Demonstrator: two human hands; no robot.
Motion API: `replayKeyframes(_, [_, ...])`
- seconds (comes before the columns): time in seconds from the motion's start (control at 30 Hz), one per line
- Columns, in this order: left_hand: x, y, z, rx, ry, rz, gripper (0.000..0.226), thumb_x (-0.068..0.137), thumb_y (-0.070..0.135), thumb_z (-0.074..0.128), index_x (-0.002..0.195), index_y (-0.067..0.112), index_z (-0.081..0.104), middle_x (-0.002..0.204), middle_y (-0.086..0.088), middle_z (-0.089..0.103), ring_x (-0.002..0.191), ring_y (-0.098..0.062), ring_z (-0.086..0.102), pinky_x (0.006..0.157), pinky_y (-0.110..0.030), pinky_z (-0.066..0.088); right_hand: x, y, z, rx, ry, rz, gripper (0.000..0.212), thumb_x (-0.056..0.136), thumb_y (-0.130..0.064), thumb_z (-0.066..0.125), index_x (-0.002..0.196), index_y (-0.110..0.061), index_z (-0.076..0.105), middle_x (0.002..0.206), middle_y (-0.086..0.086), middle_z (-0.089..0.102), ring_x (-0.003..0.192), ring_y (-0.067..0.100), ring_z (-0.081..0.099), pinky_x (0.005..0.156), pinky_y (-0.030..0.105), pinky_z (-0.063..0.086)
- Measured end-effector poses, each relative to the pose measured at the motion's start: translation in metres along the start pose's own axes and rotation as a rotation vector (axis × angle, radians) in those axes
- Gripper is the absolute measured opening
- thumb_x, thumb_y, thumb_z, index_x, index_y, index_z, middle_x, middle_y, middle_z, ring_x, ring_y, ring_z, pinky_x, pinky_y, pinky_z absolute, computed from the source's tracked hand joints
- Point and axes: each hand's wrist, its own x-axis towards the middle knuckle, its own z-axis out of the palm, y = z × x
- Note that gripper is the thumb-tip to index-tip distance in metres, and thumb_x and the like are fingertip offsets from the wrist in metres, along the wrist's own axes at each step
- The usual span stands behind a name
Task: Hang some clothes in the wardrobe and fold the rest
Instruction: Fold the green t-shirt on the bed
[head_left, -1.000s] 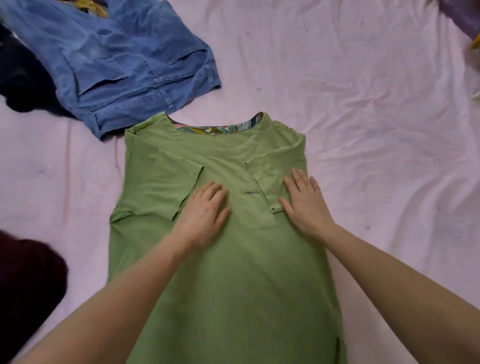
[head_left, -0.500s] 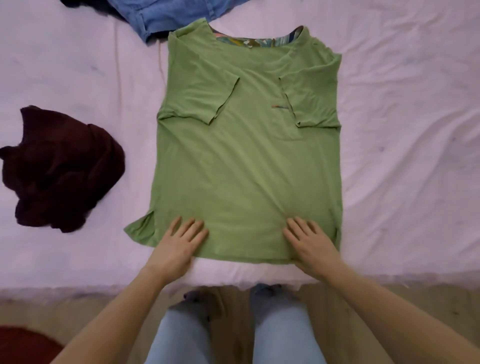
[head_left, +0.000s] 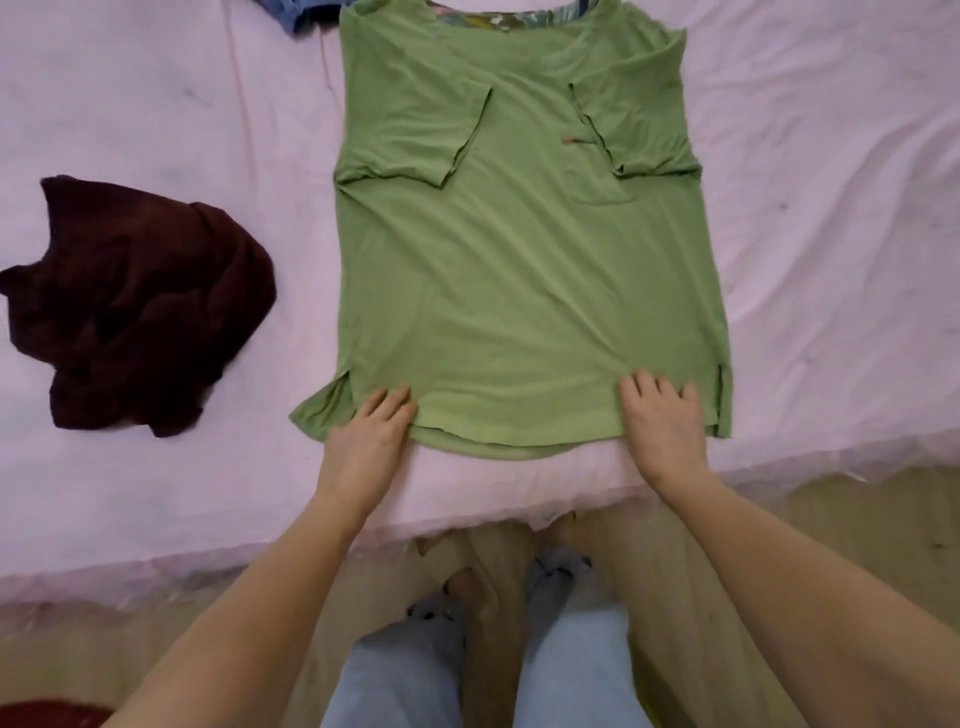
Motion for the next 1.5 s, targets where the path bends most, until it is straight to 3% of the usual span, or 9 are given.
replayKeyframes(0.2, [-0.015, -0.008, -0.004, -0.01, 0.09, -0.353, 0.065, 0.077, 0.007, 0.068, 0.138, 0.012, 0.047, 0.15, -0.02, 0.033, 0.133, -0.043, 0.036, 0.077, -0.049, 0.05, -0.013, -0.005, -0.001, 0.164, -0.076, 0.193, 0.009, 0.078, 0.006, 0.053, 0.083, -0.001, 0.056, 0.086, 0.019, 0.054, 0.071, 0.035, 0.058, 0.044, 0.033, 0.027])
replayKeyframes(0.33, [-0.013, -0.023, -0.002, 0.106, 0.073, -0.355, 0.069, 0.073, 0.012, 0.066, 0.138, 0.011, 0.042, 0.114, -0.023, 0.052, 0.115, -0.044, 0.047, 0.104, -0.06, 0.027, -0.019, -0.024, 0.004, 0.106, -0.179, 0.19, 0.031, 0.077, 0.006, 0.057, 0.107, 0.001, 0.053, 0.113, 0.023, 0.052, 0.099, 0.04, 0.053, 0.056, 0.042, 0.045])
replayKeyframes(0.43, [-0.018, -0.019, -0.009, 0.196, 0.079, -0.002, 0.034, 0.07, 0.003, 0.06, 0.103, 0.01, 0.06, 0.081, -0.013, 0.057, 0.068, -0.034, 0.06, 0.079, -0.048, 0.05, -0.022, -0.035, 0.0, 0.075, -0.253, 0.235, 0.037, 0.083, 0.005, 0.051, 0.12, 0.001, 0.048, 0.129, 0.023, 0.046, 0.115, 0.04, 0.046, 0.063, 0.044, 0.048])
replayKeyframes(0.57, [-0.037, -0.013, -0.008, 0.278, -0.053, 0.251, 0.038, 0.045, 0.006, 0.082, 0.074, 0.017, 0.061, 0.059, 0.002, 0.058, 0.046, -0.023, 0.057, 0.046, -0.026, 0.034, -0.027, -0.034, -0.002, 0.067, -0.227, 0.199, 0.034, 0.086, 0.005, 0.049, 0.119, 0.001, 0.049, 0.129, 0.022, 0.046, 0.115, 0.04, 0.046, 0.057, 0.041, 0.048])
replayKeyframes(0.67, [-0.035, -0.008, -0.006, 0.277, 0.041, 0.24, 0.052, 0.053, 0.008, 0.08, 0.098, 0.013, 0.055, 0.08, -0.002, 0.061, 0.067, -0.024, 0.058, 0.053, -0.032, 0.039, -0.033, -0.033, -0.001, 0.052, -0.177, 0.101, 0.023, 0.08, 0.003, 0.058, 0.102, 0.0, 0.055, 0.111, 0.021, 0.054, 0.098, 0.037, 0.054, 0.047, 0.037, 0.044])
replayKeyframes(0.8, [-0.018, -0.009, -0.004, 0.299, 0.012, 0.14, 0.072, 0.073, 0.014, 0.067, 0.141, 0.013, 0.044, 0.139, -0.013, 0.05, 0.126, -0.033, 0.05, 0.091, -0.044, 0.045, -0.034, -0.029, 0.001, -0.015, -0.142, 0.048, 0.027, 0.069, -0.001, 0.07, 0.091, -0.006, 0.057, 0.09, 0.014, 0.056, 0.077, 0.031, 0.056, 0.041, 0.03, 0.033])
replayKeyframes(1.13, [-0.006, -0.004, 0.003, 0.166, -0.045, 0.035, 0.021, 0.078, 0.004, 0.063, 0.097, 0.011, 0.064, 0.107, -0.006, 0.064, 0.102, -0.031, 0.062, 0.049, -0.034, 0.043, -0.006, -0.007, 0.003, 0.072, -0.002, 0.12, 0.022, 0.065, 0.009, 0.069, 0.078, -0.004, 0.057, 0.073, 0.014, 0.055, 0.063, 0.031, 0.052, 0.041, 0.021, 0.013])
replayKeyframes(1.33, [0.007, 0.007, -0.017, -0.166, 0.025, -0.203, 0.014, 0.083, -0.004, 0.039, 0.086, 0.008, 0.045, 0.086, -0.015, 0.055, 0.07, -0.031, 0.048, 0.058, -0.036, 0.034, -0.012, 0.002, 0.008, 0.303, 0.033, 0.196, 0.016, 0.079, 0.009, 0.051, 0.092, 0.0, 0.052, 0.096, 0.019, 0.051, 0.087, 0.033, 0.048, 0.056, 0.038, 0.035])
replayKeyframes(1.5, [0.007, 0.01, -0.023, 0.145, -0.089, -0.137, 0.024, 0.088, 0.001, 0.043, 0.109, 0.011, 0.048, 0.096, -0.01, 0.061, 0.087, -0.033, 0.058, 0.059, -0.036, 0.035, -0.007, 0.014, 0.008, 0.135, 0.06, 0.047, 0.034, 0.056, 0.004, 0.074, 0.084, -0.004, 0.058, 0.073, 0.015, 0.056, 0.066, 0.033, 0.055, 0.052, 0.036, 0.041])
